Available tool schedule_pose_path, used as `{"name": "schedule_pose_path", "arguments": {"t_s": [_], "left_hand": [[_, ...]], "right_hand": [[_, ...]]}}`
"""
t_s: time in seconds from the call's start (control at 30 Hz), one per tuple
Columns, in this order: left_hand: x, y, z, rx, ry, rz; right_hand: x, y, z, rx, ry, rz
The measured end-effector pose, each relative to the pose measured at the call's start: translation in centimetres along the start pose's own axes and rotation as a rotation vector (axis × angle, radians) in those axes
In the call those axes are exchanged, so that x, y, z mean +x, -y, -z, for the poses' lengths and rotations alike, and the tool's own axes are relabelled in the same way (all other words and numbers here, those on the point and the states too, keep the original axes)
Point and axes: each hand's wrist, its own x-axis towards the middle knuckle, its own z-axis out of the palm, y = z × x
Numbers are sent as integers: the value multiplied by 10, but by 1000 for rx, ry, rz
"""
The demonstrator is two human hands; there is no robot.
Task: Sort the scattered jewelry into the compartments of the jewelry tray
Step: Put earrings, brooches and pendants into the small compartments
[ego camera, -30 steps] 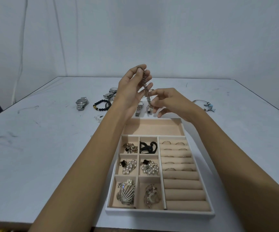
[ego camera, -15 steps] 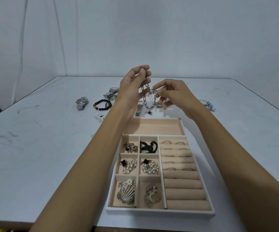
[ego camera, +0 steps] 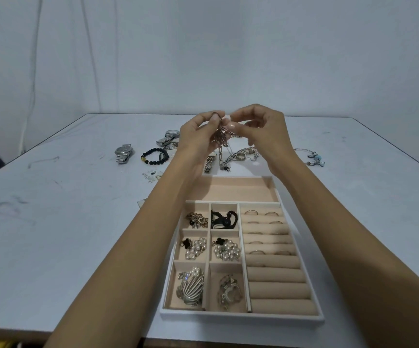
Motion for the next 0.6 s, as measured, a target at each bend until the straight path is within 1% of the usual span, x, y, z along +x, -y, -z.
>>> {"name": "schedule_pose_path", "arguments": {"t_s": [0.07,0.17,0.2,0.27,0.37,0.43,0.6], "left_hand": [[1,-2,1,-68,-18,-9],[1,-5,3,-135,-27,-28],[2,-5,4,-149,-31,-32],[2,-5,4,-162,-42,-40],[3,-7,7,-160,-71,-48],[4,-8,9,-163,-97,-42],[5,-9,14,-220,-127,-43]], "right_hand": [[2,-7,4,-113,30,-68],[-1,-22,3,-463,292,-204],[-2,-27,0,-547,345,-227],[-3,-30,-5,-620,356,-231],[-1,-29,-11,-658,368,-214],[-1,-29,-11,-637,370,-232],[-4,-20,1,-417,335,-335]]}}
